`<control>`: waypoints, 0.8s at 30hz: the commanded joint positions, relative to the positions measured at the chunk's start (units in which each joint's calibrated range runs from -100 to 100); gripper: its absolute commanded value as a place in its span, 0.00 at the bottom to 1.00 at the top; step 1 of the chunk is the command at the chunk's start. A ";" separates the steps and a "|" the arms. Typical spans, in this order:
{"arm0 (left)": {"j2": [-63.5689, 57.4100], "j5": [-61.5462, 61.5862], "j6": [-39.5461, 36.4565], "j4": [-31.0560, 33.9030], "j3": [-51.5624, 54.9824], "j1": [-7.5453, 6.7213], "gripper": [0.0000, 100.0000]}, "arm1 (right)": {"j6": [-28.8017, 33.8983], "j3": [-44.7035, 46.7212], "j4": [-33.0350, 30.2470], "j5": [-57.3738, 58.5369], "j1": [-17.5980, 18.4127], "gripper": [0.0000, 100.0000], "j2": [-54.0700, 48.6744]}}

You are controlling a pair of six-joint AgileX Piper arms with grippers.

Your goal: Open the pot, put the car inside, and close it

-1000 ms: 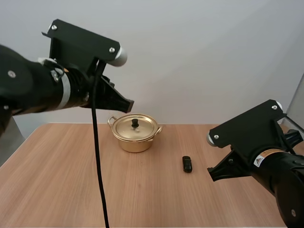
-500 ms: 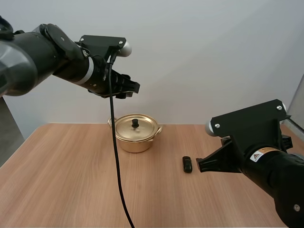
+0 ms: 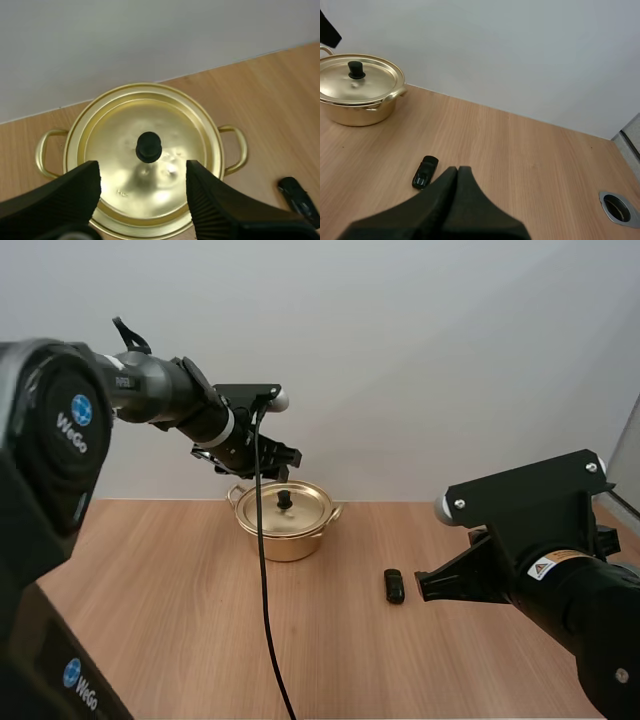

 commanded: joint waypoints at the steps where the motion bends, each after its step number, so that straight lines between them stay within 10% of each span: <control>1: 5.45 0.21 0.09 -0.02 -1.00 -0.04 0.83 | 0.00 -0.06 -0.02 0.15 -0.36 0.00 0.02; 19: 9.28 -12.76 2.22 2.97 -2.34 -3.50 0.83 | -0.10 -0.06 0.28 0.15 -0.67 0.00 0.02; 24: 10.08 -12.63 2.33 3.35 -3.03 -3.50 0.53 | -0.10 -0.06 0.28 0.15 -0.82 0.00 0.02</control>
